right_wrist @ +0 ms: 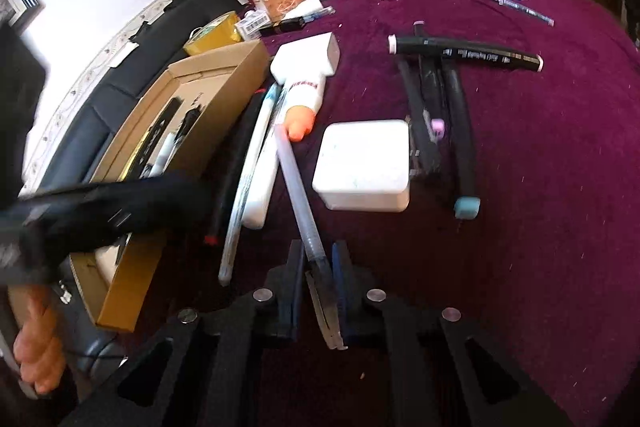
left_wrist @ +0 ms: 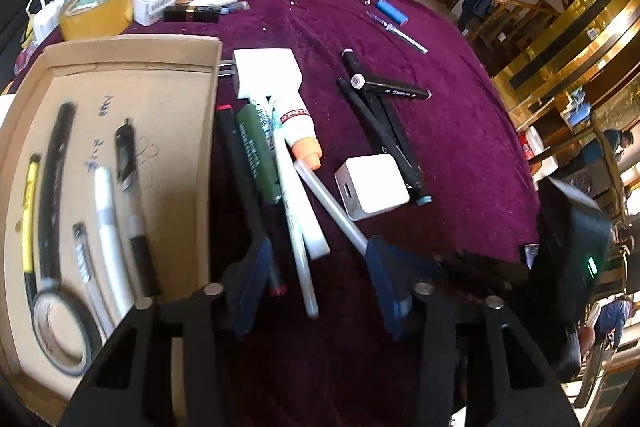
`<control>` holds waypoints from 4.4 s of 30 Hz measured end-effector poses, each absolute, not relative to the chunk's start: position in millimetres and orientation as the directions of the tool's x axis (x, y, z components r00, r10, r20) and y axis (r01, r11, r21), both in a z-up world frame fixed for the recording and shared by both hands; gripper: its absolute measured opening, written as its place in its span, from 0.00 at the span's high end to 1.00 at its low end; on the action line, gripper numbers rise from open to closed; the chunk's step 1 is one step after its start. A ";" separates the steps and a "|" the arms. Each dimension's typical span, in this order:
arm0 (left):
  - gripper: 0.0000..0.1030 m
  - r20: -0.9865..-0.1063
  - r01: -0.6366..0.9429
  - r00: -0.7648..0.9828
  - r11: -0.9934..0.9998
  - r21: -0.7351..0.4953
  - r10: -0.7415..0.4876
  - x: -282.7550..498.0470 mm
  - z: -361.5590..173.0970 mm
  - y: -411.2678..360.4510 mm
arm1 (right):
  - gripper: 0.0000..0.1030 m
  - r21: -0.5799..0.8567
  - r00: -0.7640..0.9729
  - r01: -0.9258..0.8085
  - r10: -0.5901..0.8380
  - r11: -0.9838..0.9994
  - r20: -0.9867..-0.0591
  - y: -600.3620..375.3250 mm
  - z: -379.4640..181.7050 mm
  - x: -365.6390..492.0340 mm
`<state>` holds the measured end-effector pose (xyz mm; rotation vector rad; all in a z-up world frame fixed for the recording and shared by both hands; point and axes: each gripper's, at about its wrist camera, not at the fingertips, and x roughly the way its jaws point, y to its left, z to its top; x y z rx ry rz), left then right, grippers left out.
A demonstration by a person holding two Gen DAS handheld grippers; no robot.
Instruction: Organize rigid objects
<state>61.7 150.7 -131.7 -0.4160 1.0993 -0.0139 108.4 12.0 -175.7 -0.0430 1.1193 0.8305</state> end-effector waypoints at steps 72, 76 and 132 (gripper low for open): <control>0.93 -0.838 -0.431 0.532 0.814 -0.389 -0.119 -80.1 -111.0 330.7 | 0.91 0.389 0.222 -0.566 0.589 0.727 -0.777 124.2 -110.2 18.6; 0.93 -0.858 -0.444 0.504 0.820 -0.361 -0.104 -70.5 -121.0 342.0 | 0.91 0.378 0.223 -0.559 0.572 0.738 -0.789 140.1 -115.8 29.9; 0.49 -0.783 -0.256 0.600 0.890 -0.378 -0.161 -58.7 -101.4 248.6 | 0.60 0.522 0.251 -0.529 0.711 0.669 -0.657 63.1 -103.4 41.8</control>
